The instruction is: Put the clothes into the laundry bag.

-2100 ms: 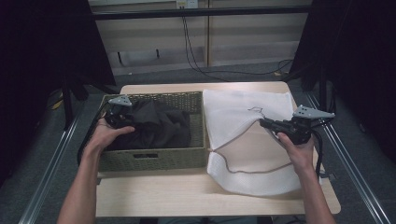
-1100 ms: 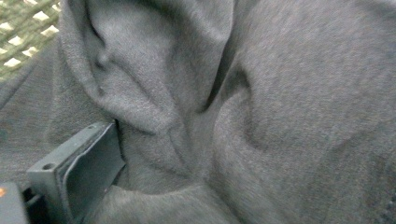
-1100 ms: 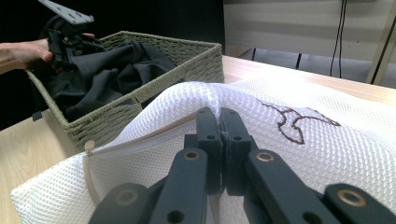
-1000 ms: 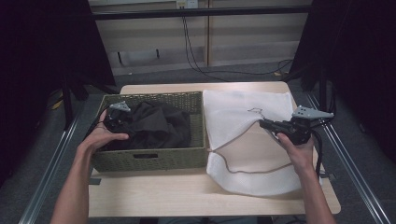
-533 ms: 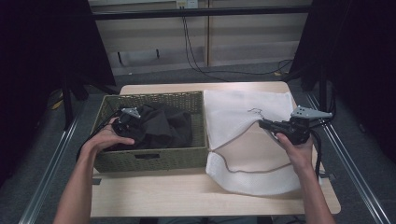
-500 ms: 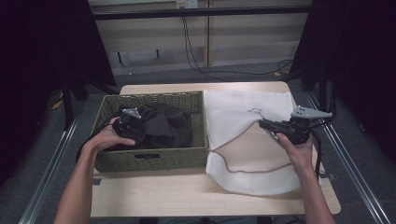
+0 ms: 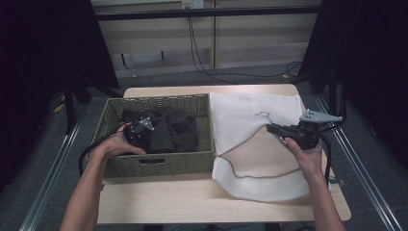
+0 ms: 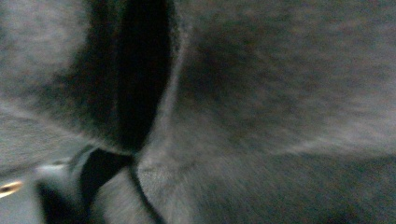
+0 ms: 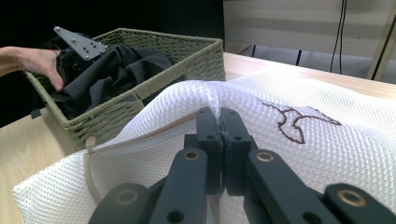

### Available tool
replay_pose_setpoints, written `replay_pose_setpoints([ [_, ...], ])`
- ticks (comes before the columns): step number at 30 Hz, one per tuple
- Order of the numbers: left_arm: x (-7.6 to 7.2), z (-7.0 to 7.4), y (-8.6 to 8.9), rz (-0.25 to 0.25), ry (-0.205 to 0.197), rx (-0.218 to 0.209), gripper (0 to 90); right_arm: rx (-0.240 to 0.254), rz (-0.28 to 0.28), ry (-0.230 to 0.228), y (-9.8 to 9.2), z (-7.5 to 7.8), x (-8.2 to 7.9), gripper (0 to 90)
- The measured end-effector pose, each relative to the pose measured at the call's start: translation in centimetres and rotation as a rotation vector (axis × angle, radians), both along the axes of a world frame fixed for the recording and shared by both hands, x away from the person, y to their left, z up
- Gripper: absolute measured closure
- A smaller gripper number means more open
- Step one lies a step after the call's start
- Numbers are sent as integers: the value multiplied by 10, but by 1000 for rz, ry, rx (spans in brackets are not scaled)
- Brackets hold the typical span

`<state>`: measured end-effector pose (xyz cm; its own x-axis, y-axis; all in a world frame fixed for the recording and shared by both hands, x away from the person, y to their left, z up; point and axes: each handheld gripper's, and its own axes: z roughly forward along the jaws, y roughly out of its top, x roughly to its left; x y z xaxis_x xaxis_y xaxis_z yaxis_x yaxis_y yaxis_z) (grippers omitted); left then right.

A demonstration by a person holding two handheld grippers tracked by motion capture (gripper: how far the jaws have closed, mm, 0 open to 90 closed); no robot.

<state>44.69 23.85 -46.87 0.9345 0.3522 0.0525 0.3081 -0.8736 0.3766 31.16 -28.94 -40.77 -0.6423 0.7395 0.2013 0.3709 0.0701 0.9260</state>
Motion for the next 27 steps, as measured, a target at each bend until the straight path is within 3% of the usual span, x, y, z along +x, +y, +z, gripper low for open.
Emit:
replay_pose_setpoints([
  [8, 5, 5, 5, 12, -21, 8, 317, -5, 0, 10, 0, -3, -1, 886],
  [13, 7, 8, 1, 17, -3, 45, 411, -2, -3, 15, 1, -5, 1, 886],
  [17, 4, 12, -4, 10, -39, 82, 592, -13, -3, 21, 4, -6, 2, 886],
  [18, 2, 14, -7, -1, -48, 111, 639, -12, -3, 22, 4, -6, 2, 885],
  [20, 2, 17, -9, 17, -41, 122, 672, -10, -5, 16, 3, -5, 2, 885],
  [23, 3, 20, -8, 15, -41, 97, 706, -6, -5, 17, 2, -4, 2, 886],
  [26, 1, 24, -4, 58, -43, 8, 721, -10, -4, 14, 2, -5, 3, 886],
  [27, 1, 27, -3, 54, -47, 6, 723, -9, -5, 14, 1, -5, 3, 886],
])
